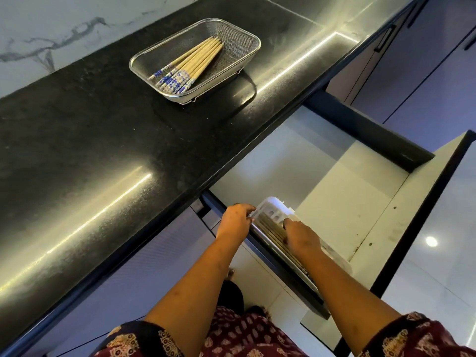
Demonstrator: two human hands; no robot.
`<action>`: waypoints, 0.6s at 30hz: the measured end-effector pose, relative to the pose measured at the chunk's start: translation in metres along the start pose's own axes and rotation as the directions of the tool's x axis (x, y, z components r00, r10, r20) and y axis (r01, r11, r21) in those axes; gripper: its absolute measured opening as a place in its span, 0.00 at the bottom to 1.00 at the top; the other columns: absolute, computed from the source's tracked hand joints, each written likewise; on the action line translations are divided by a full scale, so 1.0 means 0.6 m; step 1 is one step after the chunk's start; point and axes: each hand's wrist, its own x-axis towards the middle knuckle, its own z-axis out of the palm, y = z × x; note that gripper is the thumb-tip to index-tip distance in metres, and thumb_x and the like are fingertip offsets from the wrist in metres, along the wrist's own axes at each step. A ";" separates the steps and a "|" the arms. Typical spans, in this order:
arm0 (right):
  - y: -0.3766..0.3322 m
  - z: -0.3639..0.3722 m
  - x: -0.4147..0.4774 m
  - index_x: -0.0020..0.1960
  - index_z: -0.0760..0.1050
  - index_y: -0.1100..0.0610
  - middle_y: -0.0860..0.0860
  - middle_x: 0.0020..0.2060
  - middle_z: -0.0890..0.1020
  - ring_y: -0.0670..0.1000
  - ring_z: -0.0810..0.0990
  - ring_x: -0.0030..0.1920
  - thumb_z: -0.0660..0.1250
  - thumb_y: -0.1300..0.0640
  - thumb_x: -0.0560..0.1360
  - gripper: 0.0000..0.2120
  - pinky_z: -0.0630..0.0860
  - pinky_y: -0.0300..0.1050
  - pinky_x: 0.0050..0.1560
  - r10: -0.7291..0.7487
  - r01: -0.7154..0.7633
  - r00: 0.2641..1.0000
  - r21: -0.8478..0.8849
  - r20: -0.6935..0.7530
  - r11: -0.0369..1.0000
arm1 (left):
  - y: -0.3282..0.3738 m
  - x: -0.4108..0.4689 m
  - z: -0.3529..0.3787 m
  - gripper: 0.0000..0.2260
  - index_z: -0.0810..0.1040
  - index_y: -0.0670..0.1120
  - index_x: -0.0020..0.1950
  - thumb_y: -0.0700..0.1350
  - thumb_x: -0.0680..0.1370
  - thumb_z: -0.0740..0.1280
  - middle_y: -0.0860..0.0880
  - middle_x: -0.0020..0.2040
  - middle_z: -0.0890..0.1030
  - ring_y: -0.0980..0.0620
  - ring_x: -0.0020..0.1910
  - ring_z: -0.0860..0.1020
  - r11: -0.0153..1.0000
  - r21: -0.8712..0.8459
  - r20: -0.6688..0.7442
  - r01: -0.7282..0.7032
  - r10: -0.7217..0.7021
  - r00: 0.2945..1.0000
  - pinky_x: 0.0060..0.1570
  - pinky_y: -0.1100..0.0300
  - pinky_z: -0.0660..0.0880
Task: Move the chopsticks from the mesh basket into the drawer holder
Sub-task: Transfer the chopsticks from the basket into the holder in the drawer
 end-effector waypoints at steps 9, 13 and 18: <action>0.001 0.007 -0.017 0.66 0.66 0.58 0.55 0.56 0.79 0.55 0.82 0.53 0.56 0.63 0.80 0.15 0.79 0.47 0.50 -0.045 0.023 0.991 -0.177 -0.124 0.984 | 0.001 -0.001 0.002 0.14 0.76 0.43 0.64 0.38 0.77 0.65 0.43 0.58 0.81 0.47 0.56 0.80 1.000 -0.020 -0.010 0.008 -0.008 1.000 0.59 0.54 0.77; 0.001 0.015 -0.020 0.66 0.67 0.58 0.55 0.58 0.79 0.55 0.80 0.56 0.58 0.64 0.80 0.15 0.78 0.47 0.51 -0.046 0.022 0.993 -0.213 -0.112 0.977 | 0.001 -0.002 0.003 0.14 0.76 0.43 0.64 0.38 0.78 0.65 0.43 0.58 0.80 0.47 0.56 0.80 1.000 -0.025 -0.016 0.005 -0.006 1.000 0.59 0.54 0.77; -0.001 0.015 -0.022 0.66 0.66 0.57 0.55 0.59 0.77 0.55 0.80 0.56 0.59 0.63 0.79 0.16 0.78 0.46 0.50 -0.054 0.029 0.991 -0.189 -0.126 0.982 | 0.001 -0.001 0.004 0.14 0.76 0.43 0.64 0.38 0.77 0.65 0.42 0.58 0.80 0.46 0.56 0.80 1.000 -0.023 -0.014 0.009 -0.009 1.000 0.59 0.53 0.77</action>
